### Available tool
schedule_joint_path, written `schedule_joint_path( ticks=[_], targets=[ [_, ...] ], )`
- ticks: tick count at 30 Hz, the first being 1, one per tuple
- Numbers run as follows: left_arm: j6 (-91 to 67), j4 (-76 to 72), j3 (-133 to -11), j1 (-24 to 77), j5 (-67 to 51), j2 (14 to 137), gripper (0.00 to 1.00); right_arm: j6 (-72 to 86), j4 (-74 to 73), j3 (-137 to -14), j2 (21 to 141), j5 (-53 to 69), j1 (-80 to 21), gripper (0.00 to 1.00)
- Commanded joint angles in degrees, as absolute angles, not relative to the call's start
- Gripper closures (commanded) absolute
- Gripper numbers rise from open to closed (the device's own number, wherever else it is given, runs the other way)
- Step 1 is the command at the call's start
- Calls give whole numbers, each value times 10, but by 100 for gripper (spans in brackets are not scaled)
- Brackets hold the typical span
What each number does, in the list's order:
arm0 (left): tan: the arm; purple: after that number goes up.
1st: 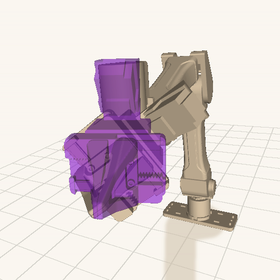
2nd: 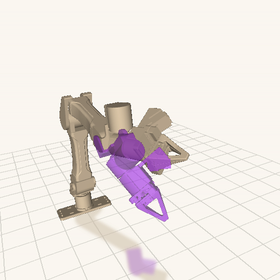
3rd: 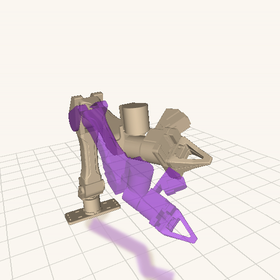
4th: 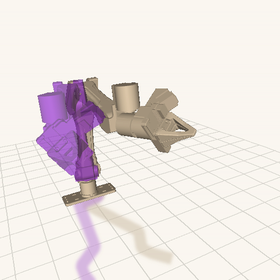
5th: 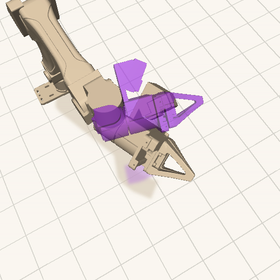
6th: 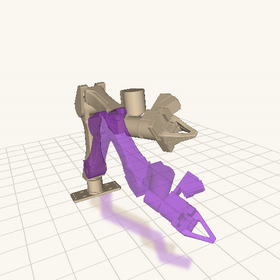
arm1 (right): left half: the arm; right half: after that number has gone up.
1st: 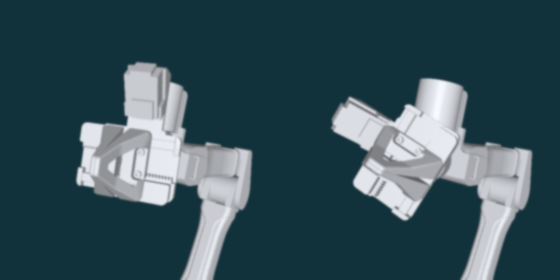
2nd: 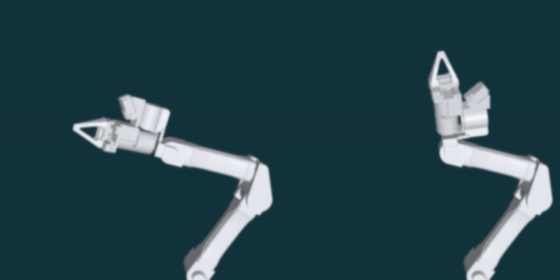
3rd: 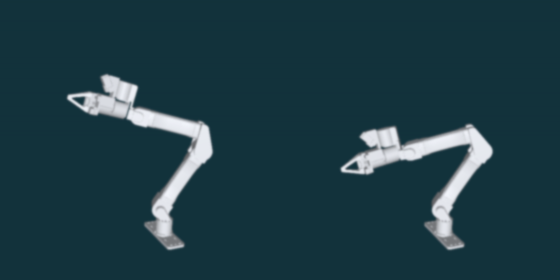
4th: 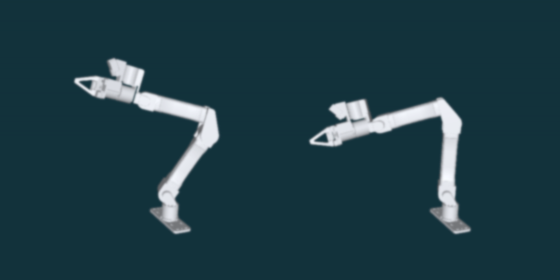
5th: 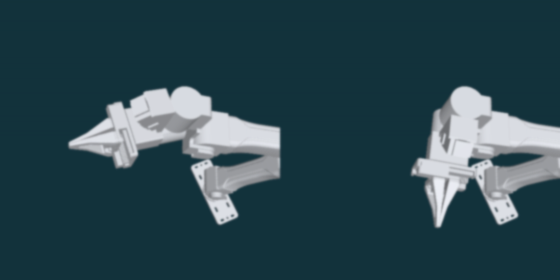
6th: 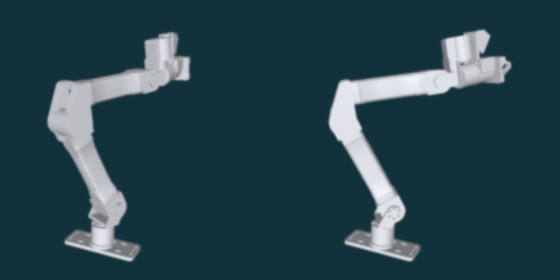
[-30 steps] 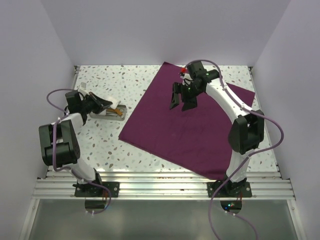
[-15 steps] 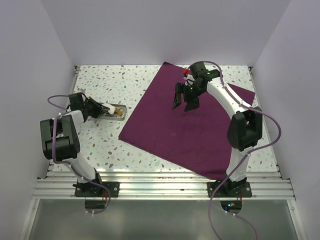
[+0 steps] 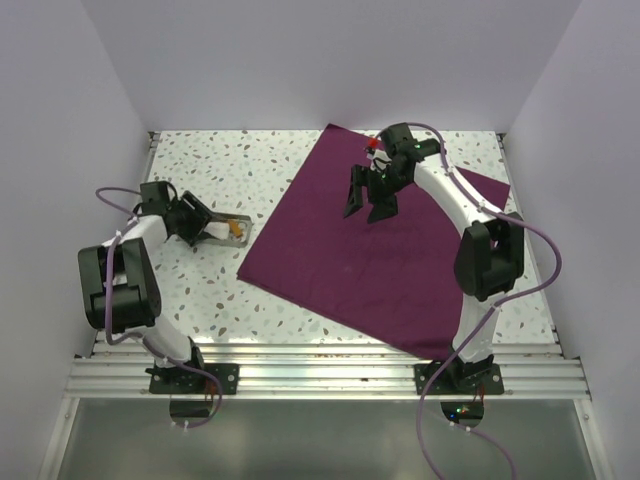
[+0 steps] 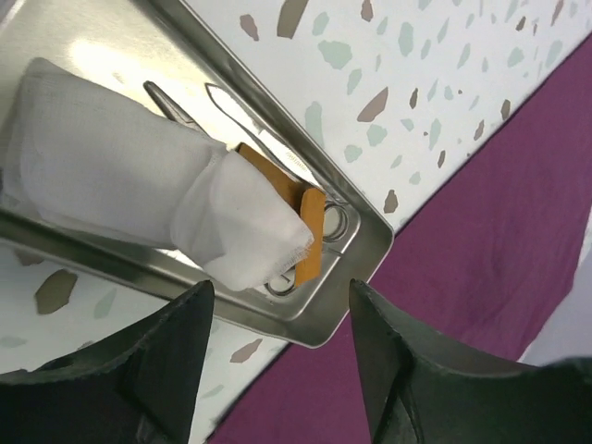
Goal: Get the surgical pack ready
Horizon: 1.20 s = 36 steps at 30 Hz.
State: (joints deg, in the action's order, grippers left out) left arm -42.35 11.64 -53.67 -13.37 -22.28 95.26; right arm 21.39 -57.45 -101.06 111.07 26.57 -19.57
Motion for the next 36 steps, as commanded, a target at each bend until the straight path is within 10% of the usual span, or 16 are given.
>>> schedule_joint_path(
  ticks=[1, 15, 36],
  targets=[
    [-389, 202, -574, -134, -152, 919, 36, 219, -570, -1020, 1114, 287, -194, 25],
    [-448, 235, -574, -134, -97, 911, 40, 222, -569, -1019, 1114, 293, -194, 24],
    [-461, 246, -627, -134, -129, 1022, 79, 228, -563, -1010, 1103, 278, -191, 23]
  ],
)
